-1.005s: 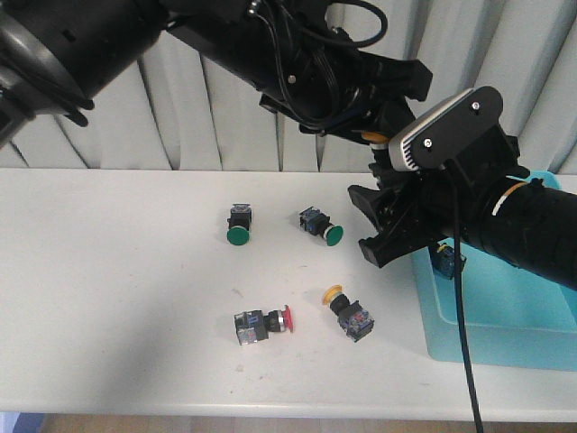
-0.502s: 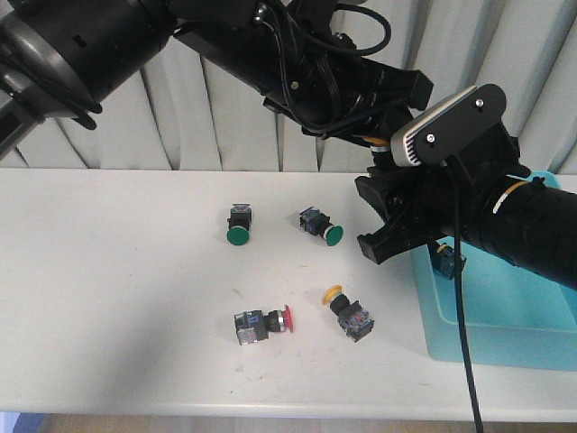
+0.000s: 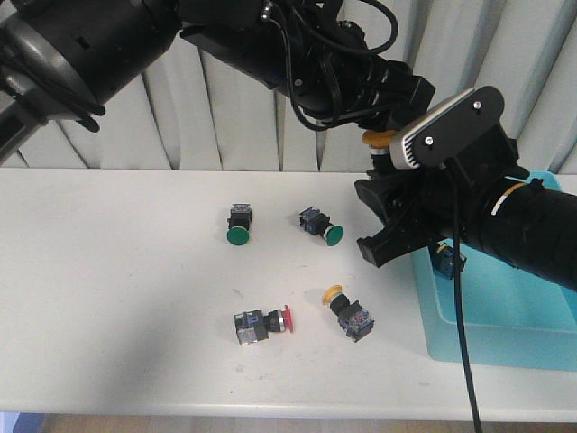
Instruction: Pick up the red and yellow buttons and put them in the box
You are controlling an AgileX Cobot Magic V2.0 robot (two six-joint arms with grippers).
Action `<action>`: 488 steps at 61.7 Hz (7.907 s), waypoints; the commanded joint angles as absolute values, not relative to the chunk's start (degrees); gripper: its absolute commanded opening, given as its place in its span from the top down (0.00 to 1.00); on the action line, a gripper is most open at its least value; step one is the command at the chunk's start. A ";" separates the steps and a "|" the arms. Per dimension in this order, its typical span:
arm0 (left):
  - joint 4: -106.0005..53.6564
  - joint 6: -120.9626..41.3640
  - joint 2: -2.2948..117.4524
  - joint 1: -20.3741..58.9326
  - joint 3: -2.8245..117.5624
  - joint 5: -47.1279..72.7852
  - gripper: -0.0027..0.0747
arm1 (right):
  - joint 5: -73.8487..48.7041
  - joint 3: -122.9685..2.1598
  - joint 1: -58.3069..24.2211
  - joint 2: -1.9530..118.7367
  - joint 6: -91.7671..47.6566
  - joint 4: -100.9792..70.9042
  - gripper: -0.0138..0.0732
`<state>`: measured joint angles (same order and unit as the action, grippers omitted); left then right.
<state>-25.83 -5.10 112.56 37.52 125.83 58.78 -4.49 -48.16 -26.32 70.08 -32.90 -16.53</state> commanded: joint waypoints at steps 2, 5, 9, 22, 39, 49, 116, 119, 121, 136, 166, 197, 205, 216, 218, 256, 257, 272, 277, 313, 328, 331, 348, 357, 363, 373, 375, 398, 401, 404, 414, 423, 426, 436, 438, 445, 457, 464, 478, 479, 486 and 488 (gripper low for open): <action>-27.92 0.54 109.29 37.78 127.53 52.47 0.31 | -0.83 -49.84 -26.32 68.93 -32.93 -16.66 0.85; -28.42 2.13 109.29 37.78 127.53 51.85 0.31 | -0.92 -49.84 -26.32 68.93 -32.93 -16.66 0.85; -28.35 2.11 109.29 37.78 127.53 50.98 0.31 | -1.01 -49.84 -26.32 68.93 -32.93 -16.66 0.85; -21.01 -0.50 107.75 35.21 127.53 49.80 0.40 | -2.33 -49.84 -23.81 68.93 -32.68 -17.11 0.84; 7.80 3.47 102.70 30.58 127.53 59.14 0.91 | -2.76 -49.84 -11.22 68.93 -31.08 -20.64 0.84; 14.11 7.46 101.95 28.63 127.53 63.38 0.98 | -2.87 -49.84 -3.29 71.93 -30.15 -22.00 0.84; 15.11 7.37 101.95 28.29 114.66 62.96 0.97 | -16.58 -62.10 7.91 110.46 -29.66 -20.71 0.51; 15.11 7.37 101.95 28.29 114.66 63.12 0.97 | -16.58 -62.10 7.91 110.68 -29.66 -20.66 0.45; 15.11 7.37 101.95 28.29 114.66 63.18 0.97 | -16.58 -62.16 7.91 110.68 -29.66 -20.66 0.43; 15.11 7.37 101.88 28.29 114.66 63.67 0.97 | -19.70 -65.16 7.91 106.71 -29.72 -20.55 0.32; 15.11 7.37 101.88 28.29 114.66 63.28 0.97 | -25.63 -69.18 7.80 75.84 -30.52 -28.42 0.34; 14.64 7.37 101.88 28.29 114.66 63.32 0.97 | -29.56 -69.13 7.69 60.37 -43.30 -44.67 0.85; 14.69 7.37 101.76 28.29 114.66 63.07 0.97 | -28.05 -69.13 7.69 60.43 -43.59 -47.24 0.85; 14.73 7.37 101.76 28.29 114.66 63.14 0.97 | -27.83 -69.13 7.75 60.43 -43.46 -47.11 0.85; 14.73 7.37 101.76 28.29 114.66 63.14 0.97 | -27.83 -69.13 7.75 60.43 -43.46 -47.11 0.85; 16.88 5.64 101.94 28.48 114.66 63.06 0.97 | -27.81 -69.13 7.75 60.43 -43.46 -47.11 0.85; 17.06 5.64 102.05 28.48 114.66 63.16 0.97 | -27.81 -69.13 7.75 60.43 -43.46 -47.11 0.85; 16.17 3.87 90.26 27.34 98.09 46.47 0.97 | -27.81 -69.13 7.75 60.44 -43.46 -47.11 0.85; 16.11 4.84 82.37 25.60 84.16 32.27 0.97 | -27.87 -69.13 7.75 60.43 -43.46 -47.11 0.85; 10.83 10.02 11.40 6.71 4.46 4.16 0.97 | -28.47 -69.13 7.75 60.43 -43.46 -47.17 0.85; 7.64 9.98 -0.67 -3.61 -2.40 6.06 0.97 | -28.65 -69.18 7.75 60.43 -43.46 -47.20 0.85; 6.91 9.93 -0.72 -4.90 -3.40 5.29 0.97 | -28.65 -69.18 7.75 60.43 -43.46 -47.20 0.85; 1.26 2.72 -1.53 -4.81 -4.42 4.20 0.97 | -28.65 -69.18 7.75 60.43 -43.46 -47.12 0.85; -1.96 -2.43 -1.53 -3.98 -4.42 4.20 0.97 | -28.71 -69.18 7.75 60.43 -43.46 -47.12 0.85; -2.46 -3.30 -1.53 -3.98 -4.42 4.15 0.97 | -28.71 -69.18 7.75 60.43 -43.46 -47.12 0.85; -2.44 -3.11 -1.53 -3.98 -4.42 4.34 0.97 | -28.66 -69.18 7.75 60.43 -43.46 -47.12 0.85; -2.39 -3.11 -1.53 -3.98 -4.42 4.47 0.97 | -28.66 -69.18 7.75 60.43 -43.46 -47.12 0.85; -2.27 -3.11 -1.48 -3.98 -4.32 4.43 0.97 | -28.66 -69.18 7.75 60.43 -43.46 -47.12 0.85; -2.27 -3.11 -1.48 -4.03 -4.32 4.45 0.97 | -28.66 -69.18 7.75 60.43 -43.46 -47.12 0.85; -2.27 -3.11 -1.48 -4.03 -4.32 4.45 0.97 | -28.66 -69.18 7.75 60.43 -43.46 -47.12 0.85; -2.27 -3.11 -1.48 -4.08 -4.32 4.45 0.97 | -28.66 -69.18 7.75 60.43 -43.46 -47.12 0.85; -2.27 -3.11 -1.48 -4.08 -4.32 4.45 0.97 | -28.66 -69.18 7.75 60.43 -43.46 -47.12 0.85; -2.27 -3.11 -1.48 -4.08 -4.32 4.45 0.97 | -28.66 -69.18 7.75 60.43 -43.46 -47.12 0.85; -2.27 -3.11 -1.48 -4.08 -4.32 4.45 0.97 | -28.66 -69.18 7.75 60.43 -43.46 -47.12 0.85; -2.27 -3.11 -1.48 -4.08 -4.32 4.45 0.97 | -28.66 -69.18 7.75 60.43 -43.46 -47.12 0.85; -2.27 -3.11 -1.48 -4.08 -4.32 4.45 0.97 | -28.45 -69.18 7.75 60.43 -43.46 -47.12 0.85; -2.27 -3.11 -1.48 -4.08 -4.32 4.45 0.97 | -22.28 -64.96 7.68 57.46 -38.11 -39.24 0.85; -2.27 -3.11 -1.48 -4.08 -4.32 4.45 0.97 | -14.86 -53.97 7.68 51.24 -27.27 -30.01 0.85; -2.32 -3.11 -1.48 -4.07 -4.32 4.45 0.97 | -0.46 -29.31 6.49 36.25 -9.13 -11.64 0.85; -2.32 -3.11 -1.48 -4.07 -4.32 4.45 0.97 | 0.59 -28.05 5.79 34.74 -8.44 -9.52 0.85; -2.32 -3.11 -1.48 -4.07 -4.32 4.45 0.97 | 3.59 -18.91 1.64 26.13 -6.60 -1.09 0.85; -2.32 -3.11 -1.48 -4.07 -4.32 4.45 0.97 | 3.54 -17.16 0.65 24.18 -6.13 -0.47 0.85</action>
<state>-1.65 -3.20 -0.63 -4.23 -1.43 8.74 -2.71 -20.36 2.98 28.87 -8.01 -5.60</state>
